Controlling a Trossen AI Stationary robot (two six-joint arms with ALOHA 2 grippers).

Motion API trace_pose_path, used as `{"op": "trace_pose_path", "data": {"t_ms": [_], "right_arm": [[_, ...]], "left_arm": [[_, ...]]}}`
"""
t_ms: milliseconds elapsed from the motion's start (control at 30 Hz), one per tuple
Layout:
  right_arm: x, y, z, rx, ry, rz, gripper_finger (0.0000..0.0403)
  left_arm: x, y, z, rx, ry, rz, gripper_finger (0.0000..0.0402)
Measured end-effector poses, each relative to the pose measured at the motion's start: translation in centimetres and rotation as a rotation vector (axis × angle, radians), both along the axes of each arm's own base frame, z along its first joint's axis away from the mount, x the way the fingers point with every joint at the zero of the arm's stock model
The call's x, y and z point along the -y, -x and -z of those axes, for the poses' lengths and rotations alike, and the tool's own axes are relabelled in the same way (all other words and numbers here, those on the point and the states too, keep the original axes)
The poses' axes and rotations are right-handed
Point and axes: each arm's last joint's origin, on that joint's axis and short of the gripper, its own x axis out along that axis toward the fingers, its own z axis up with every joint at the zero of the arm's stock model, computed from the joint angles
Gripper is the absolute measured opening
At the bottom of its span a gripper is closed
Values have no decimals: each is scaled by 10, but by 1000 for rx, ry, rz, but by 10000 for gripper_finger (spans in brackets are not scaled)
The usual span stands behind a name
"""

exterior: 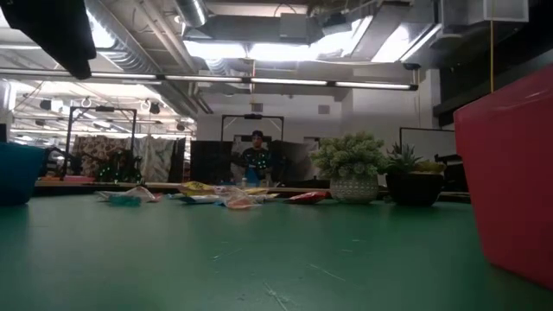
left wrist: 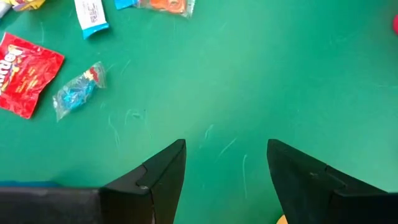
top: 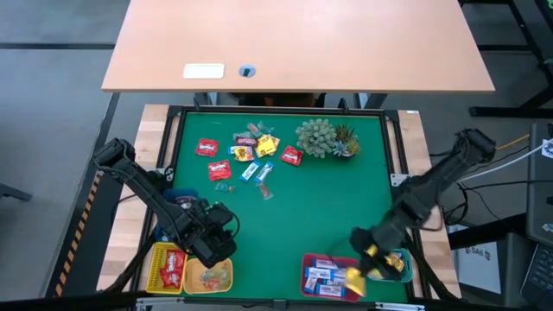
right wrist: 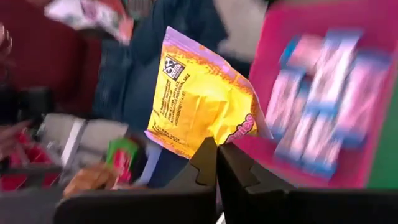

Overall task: Sort candy
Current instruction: Put the yellow candy into the green bin

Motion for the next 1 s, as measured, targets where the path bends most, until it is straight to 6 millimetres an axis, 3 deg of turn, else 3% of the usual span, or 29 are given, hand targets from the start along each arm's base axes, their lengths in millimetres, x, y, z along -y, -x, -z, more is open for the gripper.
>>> {"op": "trace_pose_path", "data": {"t_ms": [167,433,600,867,1000], "right_arm": [[-17,35,10,-197,79,-25,1],[-4,73,32,-518,399,117,1],[3,80,35,-597,489,165,1],[2,80,35,-620,460,136,1],[1,80,34,-638,453,122,28]], "left_arm": [[0,0,0,5,4,0,211],[2,-3,-1,37,10,-4,211],[2,-3,-1,43,14,-5,211],[-2,-7,-3,117,-57,-35,211],[-11,-13,-3,118,-67,-72,211]]}}
